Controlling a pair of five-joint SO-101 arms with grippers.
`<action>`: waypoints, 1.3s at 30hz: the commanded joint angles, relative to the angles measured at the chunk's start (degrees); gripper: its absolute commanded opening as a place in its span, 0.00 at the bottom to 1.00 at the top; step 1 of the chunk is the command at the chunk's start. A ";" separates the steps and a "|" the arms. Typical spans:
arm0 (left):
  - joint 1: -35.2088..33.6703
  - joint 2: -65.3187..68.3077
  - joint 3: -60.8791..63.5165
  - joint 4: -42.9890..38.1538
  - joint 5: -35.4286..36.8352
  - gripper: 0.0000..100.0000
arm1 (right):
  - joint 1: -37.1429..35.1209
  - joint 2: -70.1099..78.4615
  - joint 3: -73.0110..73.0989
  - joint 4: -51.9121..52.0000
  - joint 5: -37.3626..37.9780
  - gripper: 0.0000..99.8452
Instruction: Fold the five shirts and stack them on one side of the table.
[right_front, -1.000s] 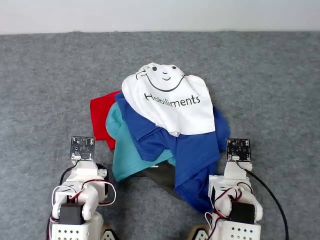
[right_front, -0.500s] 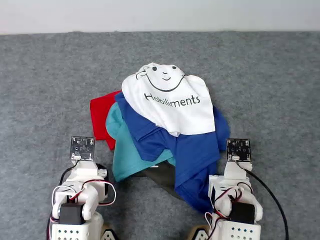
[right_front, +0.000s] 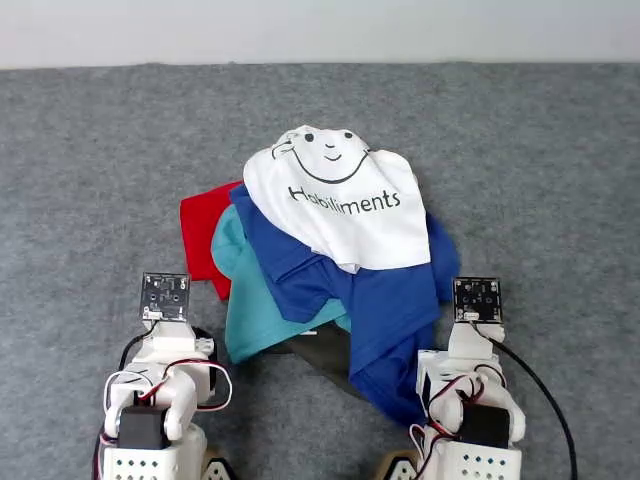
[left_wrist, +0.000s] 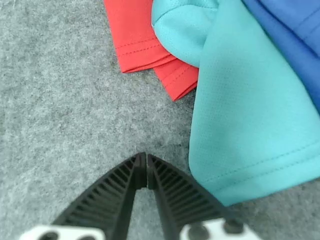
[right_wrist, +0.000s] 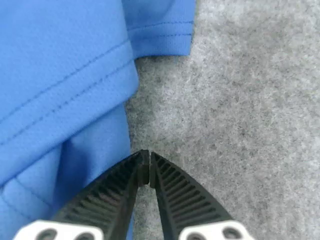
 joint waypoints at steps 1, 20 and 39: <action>-0.09 -0.70 -1.19 0.26 0.35 0.02 | -0.13 -0.04 0.88 0.22 0.35 0.01; 0.79 -0.70 -4.18 0.00 -15.82 0.02 | -0.13 -0.04 0.88 0.22 0.35 0.01; 0.97 21.36 -33.80 -9.67 -33.67 0.02 | -0.13 -0.04 0.88 0.22 0.35 0.01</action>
